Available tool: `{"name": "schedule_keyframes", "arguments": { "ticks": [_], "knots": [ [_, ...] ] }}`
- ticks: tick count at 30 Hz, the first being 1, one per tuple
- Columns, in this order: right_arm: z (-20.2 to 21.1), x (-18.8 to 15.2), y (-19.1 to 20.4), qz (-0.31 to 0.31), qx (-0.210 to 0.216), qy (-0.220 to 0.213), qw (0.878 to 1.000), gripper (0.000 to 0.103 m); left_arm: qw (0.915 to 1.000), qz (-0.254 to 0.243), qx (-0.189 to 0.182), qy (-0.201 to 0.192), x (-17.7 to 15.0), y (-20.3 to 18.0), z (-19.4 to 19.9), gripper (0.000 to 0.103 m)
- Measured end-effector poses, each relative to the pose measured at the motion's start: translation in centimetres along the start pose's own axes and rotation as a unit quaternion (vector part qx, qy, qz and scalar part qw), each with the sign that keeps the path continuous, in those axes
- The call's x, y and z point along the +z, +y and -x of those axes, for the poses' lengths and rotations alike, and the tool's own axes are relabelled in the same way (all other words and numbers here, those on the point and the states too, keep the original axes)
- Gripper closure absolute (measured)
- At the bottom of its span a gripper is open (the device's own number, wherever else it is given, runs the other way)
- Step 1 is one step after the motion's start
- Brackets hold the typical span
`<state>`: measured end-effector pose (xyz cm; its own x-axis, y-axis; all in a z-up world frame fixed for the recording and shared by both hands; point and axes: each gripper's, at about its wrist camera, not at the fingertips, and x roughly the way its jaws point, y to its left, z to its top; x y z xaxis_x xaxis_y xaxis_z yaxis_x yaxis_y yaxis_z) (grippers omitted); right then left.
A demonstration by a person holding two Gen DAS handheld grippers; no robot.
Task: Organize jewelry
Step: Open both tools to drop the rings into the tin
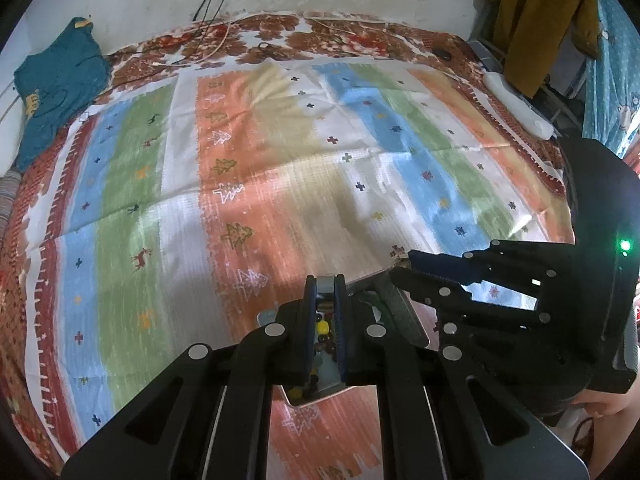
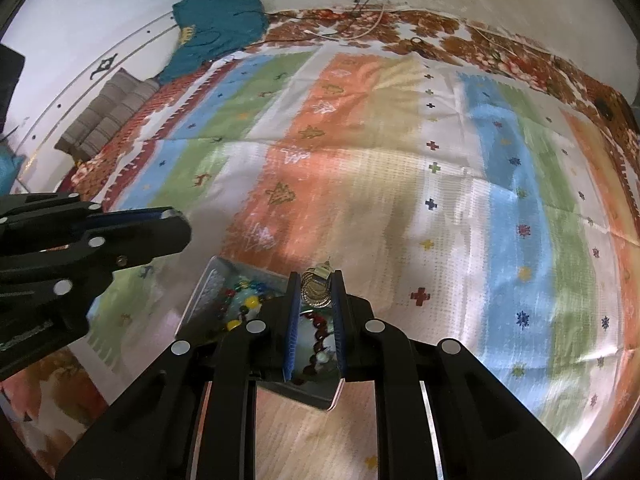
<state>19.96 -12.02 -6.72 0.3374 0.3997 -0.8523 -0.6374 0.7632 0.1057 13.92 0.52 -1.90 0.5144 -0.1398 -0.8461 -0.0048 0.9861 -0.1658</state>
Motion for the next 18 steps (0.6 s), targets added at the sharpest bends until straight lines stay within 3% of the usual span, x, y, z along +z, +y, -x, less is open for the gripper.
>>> {"name": "schedule_keyframes", "arguments": {
  "ticks": [6,9,11,13,18],
  "knots": [
    [0.1,-0.9,0.8,0.012,0.005,0.005,1.000,0.087,1.0000,0.005,-0.001,-0.001,-0.8,0.0,0.4,0.094],
    [0.0,-1.0,1.2,0.021,-0.002,0.005,1.000,0.086,0.9998,0.019,0.003,0.000,-1.1,0.3,0.4,0.082],
    [0.1,-1.2,1.1,0.020,-0.006,0.004,1.000,0.081,0.9995,0.031,0.006,-0.001,-1.2,0.8,0.6,0.081],
    [0.4,-1.5,1.0,0.018,-0.011,0.001,1.000,0.069,0.9993,0.037,0.007,-0.002,-1.6,1.2,0.8,0.078],
    [1.5,-2.3,0.7,0.010,-0.021,-0.007,1.000,0.063,0.9991,0.042,0.009,-0.008,-2.3,1.4,1.7,0.071]
  ]
}}
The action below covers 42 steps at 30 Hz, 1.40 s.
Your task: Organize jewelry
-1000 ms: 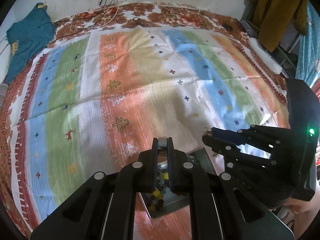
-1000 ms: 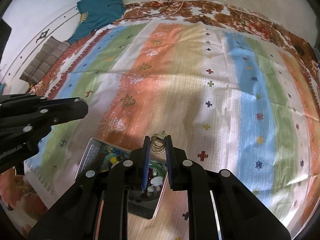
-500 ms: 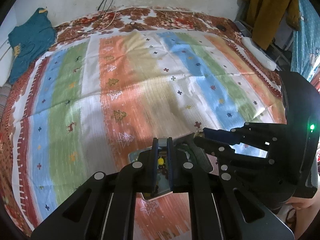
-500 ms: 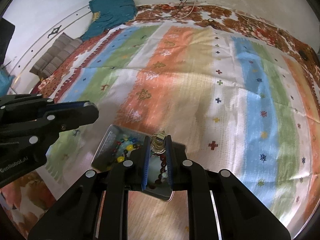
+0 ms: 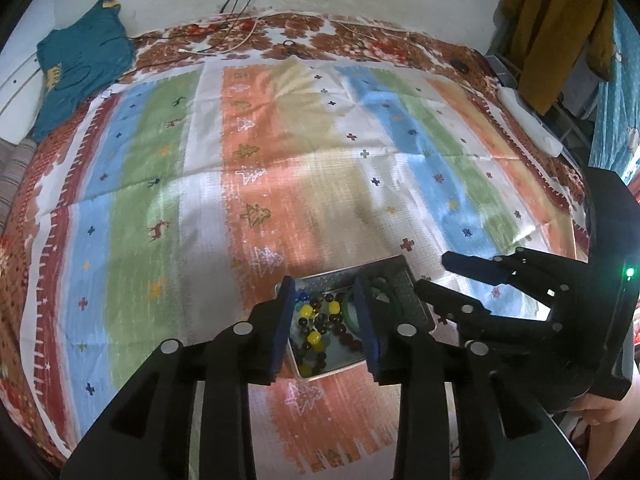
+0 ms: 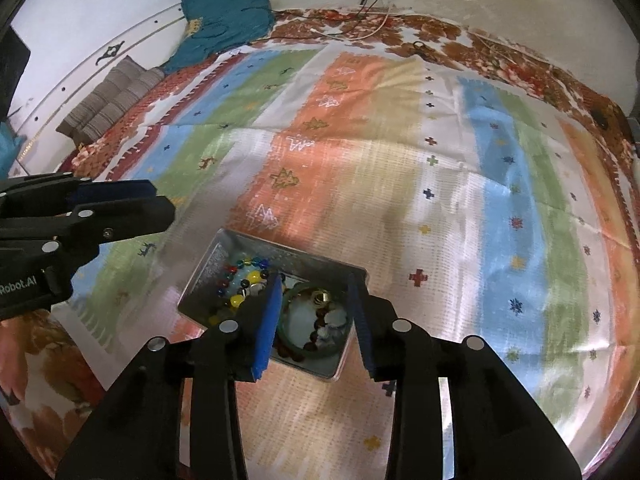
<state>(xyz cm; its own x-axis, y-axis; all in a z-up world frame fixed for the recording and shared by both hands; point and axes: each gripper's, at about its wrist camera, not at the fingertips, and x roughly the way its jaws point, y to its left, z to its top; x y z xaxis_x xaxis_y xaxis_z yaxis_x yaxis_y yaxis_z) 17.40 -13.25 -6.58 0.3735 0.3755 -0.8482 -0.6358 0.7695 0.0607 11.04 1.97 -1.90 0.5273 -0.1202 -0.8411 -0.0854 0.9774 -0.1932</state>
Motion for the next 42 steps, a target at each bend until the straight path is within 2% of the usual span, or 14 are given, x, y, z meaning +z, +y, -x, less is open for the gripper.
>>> {"name": "schedule_keyframes", "arguments": {
  "ticks": [9,16,20,26,30,36,42],
  "knots": [
    [3.0,-1.9,0.3,-0.005,0.002,-0.026,1.000,0.045,0.9998,-0.009,-0.002,-0.016,-2.1,-0.3,1.8,0.060],
    [4.5,-3.2,0.8,0.004,-0.003,-0.041,0.999,0.039,0.9994,-0.017,-0.007,-0.029,-3.7,-0.6,3.0,0.053],
    [5.4,-3.9,1.1,0.003,0.002,-0.053,0.999,0.035,0.9991,-0.015,-0.007,-0.040,-4.6,-0.5,3.7,0.045],
    [6.4,-5.2,1.6,0.012,-0.004,-0.064,0.998,0.027,0.9984,-0.032,0.007,-0.046,-6.1,-1.1,4.4,0.037],
    [7.1,-5.9,1.9,0.021,-0.021,-0.077,0.997,0.022,0.9978,-0.034,0.005,-0.056,-6.8,-1.3,5.0,0.027],
    [7.7,-6.6,2.1,0.028,-0.013,-0.084,0.996,0.016,0.9964,-0.032,0.003,-0.078,-7.7,-1.5,6.0,0.007],
    [8.7,-7.0,1.9,0.020,-0.009,-0.098,0.995,0.009,0.9959,-0.039,0.012,-0.081,-8.6,-2.2,6.2,0.006]
  ]
}}
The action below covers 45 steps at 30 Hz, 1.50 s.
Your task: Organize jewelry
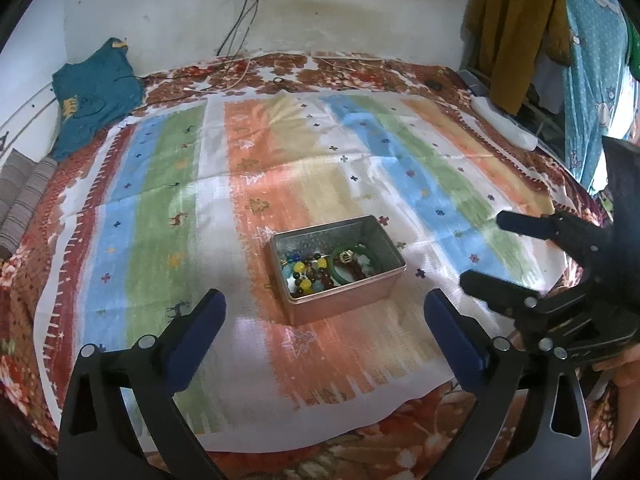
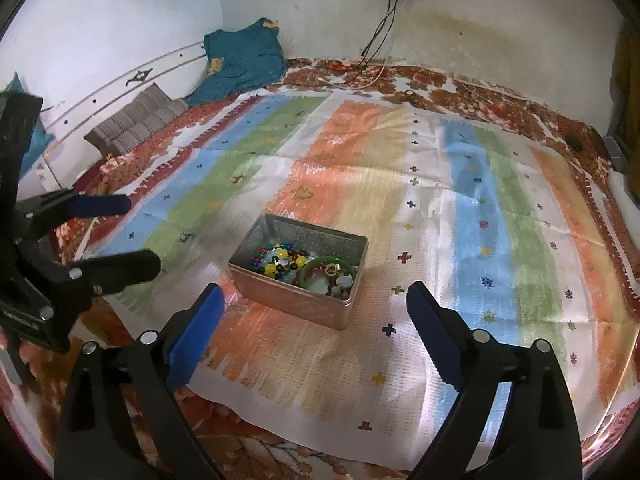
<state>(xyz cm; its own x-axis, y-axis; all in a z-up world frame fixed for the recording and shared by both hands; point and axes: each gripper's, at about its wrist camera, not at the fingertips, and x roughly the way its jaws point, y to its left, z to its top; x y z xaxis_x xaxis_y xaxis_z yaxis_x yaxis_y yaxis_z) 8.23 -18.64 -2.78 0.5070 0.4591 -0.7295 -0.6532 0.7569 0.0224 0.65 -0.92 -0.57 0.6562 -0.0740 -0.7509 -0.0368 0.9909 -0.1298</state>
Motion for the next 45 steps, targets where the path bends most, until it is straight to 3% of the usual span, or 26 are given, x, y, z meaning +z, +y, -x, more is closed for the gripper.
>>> {"name": "schedule_keyframes", "arguments": {
  "ticks": [7,15,45],
  "knots": [
    [1.1,0.4,-0.2,-0.011,-0.003,-0.017,1.000,0.008,0.9999,0.005,0.010,-0.011,-0.4,0.2,0.5,0.006],
    [3.1,1.2,0.2,-0.008,-0.018,-0.053,0.998,0.008,0.9990,-0.032,0.026,-0.019,-0.7,-1.2,0.7,0.006],
    [2.5,-0.8,0.3,0.001,-0.019,-0.024,1.000,0.008,0.9988,-0.022,0.034,-0.026,-0.5,-1.0,0.9,0.006]
  ]
}}
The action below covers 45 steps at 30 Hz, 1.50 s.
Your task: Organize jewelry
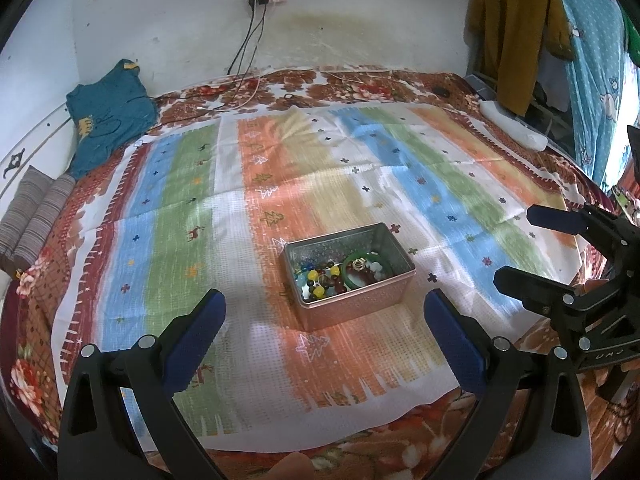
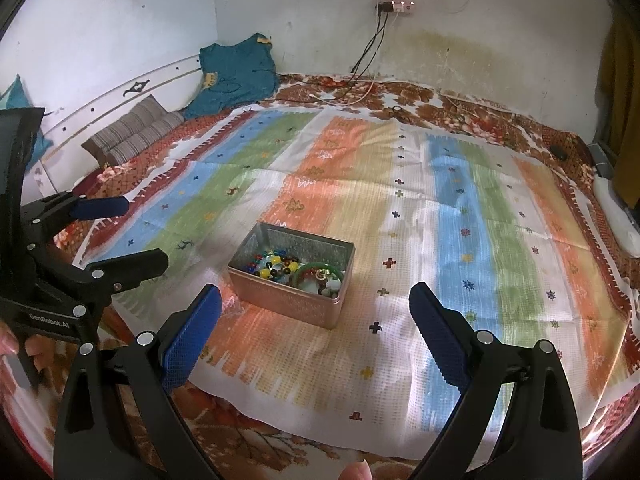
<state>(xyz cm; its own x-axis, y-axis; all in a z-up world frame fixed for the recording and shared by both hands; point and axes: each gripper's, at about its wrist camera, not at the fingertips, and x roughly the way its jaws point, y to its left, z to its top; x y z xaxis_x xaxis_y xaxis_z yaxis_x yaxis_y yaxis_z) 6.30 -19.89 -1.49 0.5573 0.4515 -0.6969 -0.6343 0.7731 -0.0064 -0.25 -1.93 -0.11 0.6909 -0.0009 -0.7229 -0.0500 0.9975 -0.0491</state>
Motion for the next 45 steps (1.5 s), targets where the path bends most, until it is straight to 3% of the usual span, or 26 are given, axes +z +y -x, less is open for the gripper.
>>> {"name": "schedule_keyframes", "arguments": {
  "ticks": [45],
  "knots": [
    [0.4,-0.1,-0.1,-0.001,0.013,-0.017,1.000,0.006,0.9991,0.009,-0.005,-0.042,0.0,-0.4,1.4,0.006]
  ]
}}
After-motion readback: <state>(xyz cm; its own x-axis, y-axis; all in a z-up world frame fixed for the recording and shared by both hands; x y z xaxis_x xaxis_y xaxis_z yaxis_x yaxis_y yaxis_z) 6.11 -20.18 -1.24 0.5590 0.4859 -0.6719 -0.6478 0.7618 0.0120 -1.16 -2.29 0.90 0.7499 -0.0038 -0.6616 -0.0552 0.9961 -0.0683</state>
